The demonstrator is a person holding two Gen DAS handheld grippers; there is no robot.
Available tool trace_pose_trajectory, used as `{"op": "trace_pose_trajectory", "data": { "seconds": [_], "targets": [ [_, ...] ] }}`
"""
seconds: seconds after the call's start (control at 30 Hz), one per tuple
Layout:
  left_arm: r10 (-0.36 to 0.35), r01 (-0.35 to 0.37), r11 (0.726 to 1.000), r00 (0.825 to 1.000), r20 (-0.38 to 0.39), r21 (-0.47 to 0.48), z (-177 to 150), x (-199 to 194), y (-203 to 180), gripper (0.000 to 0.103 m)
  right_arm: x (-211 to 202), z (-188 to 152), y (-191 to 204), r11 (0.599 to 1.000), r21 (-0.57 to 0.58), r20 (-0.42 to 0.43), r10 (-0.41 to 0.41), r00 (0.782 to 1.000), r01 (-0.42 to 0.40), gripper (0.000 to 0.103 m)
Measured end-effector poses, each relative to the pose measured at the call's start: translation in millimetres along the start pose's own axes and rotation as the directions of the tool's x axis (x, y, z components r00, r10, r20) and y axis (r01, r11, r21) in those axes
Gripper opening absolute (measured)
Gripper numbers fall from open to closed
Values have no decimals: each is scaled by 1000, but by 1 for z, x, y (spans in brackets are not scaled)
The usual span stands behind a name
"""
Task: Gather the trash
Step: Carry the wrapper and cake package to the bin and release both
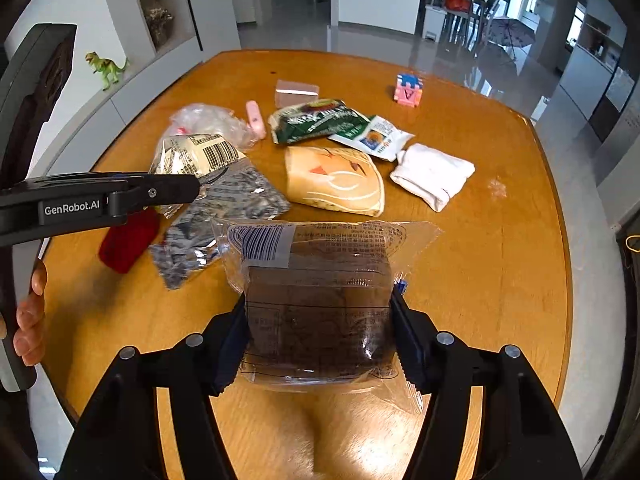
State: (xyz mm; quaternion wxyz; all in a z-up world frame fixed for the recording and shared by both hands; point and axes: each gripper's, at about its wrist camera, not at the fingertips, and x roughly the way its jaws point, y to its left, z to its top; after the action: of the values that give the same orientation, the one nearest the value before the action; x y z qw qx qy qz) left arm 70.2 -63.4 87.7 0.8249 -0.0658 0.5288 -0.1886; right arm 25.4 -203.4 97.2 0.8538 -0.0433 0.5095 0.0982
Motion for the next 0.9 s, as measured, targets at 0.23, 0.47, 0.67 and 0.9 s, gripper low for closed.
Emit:
{"op": "trace_pose_trajectory", "data": {
  "seconds": [0.23, 0.47, 0.67, 0.9],
  "targets": [
    [6, -7, 1000, 997, 73, 6, -29, -53, 11, 41, -36, -12, 43, 999, -42, 54, 35, 998, -32, 65],
    [38, -35, 999, 989, 141, -25, -70, -105, 45, 41, -53, -23, 107, 989, -114, 80, 108, 991, -99, 65],
    [93, -78, 994, 976, 196, -81, -120, -152, 87, 41, -56, -34, 180, 962, -212, 67, 190, 980, -172, 65],
    [189, -147, 970, 955, 226, -193, -187, -200, 146, 41, -60, -55, 275, 894, -350, 21, 307, 951, -281, 65]
  ]
}}
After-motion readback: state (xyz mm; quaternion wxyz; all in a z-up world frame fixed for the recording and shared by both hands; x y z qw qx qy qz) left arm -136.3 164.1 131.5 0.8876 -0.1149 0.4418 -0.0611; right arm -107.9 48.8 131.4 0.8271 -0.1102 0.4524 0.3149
